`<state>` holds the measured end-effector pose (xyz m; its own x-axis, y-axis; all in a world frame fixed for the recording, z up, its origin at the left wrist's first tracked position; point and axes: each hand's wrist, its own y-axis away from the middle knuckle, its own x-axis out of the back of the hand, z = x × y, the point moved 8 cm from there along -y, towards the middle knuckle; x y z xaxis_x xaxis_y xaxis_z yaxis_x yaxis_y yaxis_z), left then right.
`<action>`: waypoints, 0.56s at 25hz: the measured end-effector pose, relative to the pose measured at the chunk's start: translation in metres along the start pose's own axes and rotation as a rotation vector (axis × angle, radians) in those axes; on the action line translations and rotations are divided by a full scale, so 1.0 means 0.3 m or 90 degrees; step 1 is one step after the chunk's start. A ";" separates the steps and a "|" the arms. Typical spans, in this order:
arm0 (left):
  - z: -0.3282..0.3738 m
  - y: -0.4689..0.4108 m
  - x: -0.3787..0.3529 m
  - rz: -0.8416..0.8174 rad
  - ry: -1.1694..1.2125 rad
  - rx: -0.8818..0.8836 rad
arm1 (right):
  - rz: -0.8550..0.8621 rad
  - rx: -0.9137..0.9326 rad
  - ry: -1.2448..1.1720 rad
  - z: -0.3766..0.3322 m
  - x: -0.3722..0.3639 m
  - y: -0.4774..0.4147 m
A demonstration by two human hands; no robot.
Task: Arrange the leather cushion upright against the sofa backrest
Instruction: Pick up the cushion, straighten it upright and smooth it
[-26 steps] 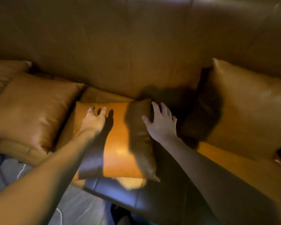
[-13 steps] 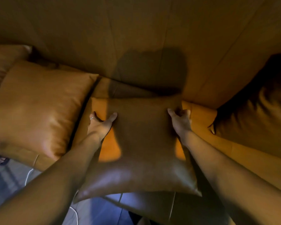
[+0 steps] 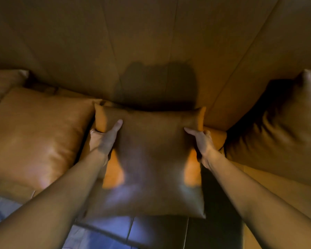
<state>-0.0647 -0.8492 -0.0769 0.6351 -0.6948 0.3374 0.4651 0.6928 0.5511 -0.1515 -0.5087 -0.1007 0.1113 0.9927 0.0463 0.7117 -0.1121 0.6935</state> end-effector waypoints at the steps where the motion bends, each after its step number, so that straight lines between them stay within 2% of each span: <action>1: 0.054 0.015 -0.016 -0.003 0.010 -0.010 | 0.003 0.009 -0.010 -0.038 0.020 0.017; 5: 0.309 0.069 -0.071 0.000 -0.024 -0.088 | -0.037 0.075 -0.028 -0.255 0.094 0.103; 8: 0.468 0.116 -0.122 -0.032 0.025 -0.151 | -0.046 0.141 -0.036 -0.407 0.136 0.148; 12: 0.583 0.140 -0.185 -0.067 0.070 -0.178 | -0.035 0.206 -0.049 -0.555 0.184 0.163; 14: 0.595 0.138 -0.219 -0.095 0.069 -0.178 | -0.043 0.189 -0.047 -0.564 0.204 0.157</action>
<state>-0.1973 -0.8092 0.0599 0.6019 -0.7785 0.1779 0.6996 0.6215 0.3527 -0.2283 -0.4456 0.0564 0.0995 0.9936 -0.0528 0.8893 -0.0650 0.4526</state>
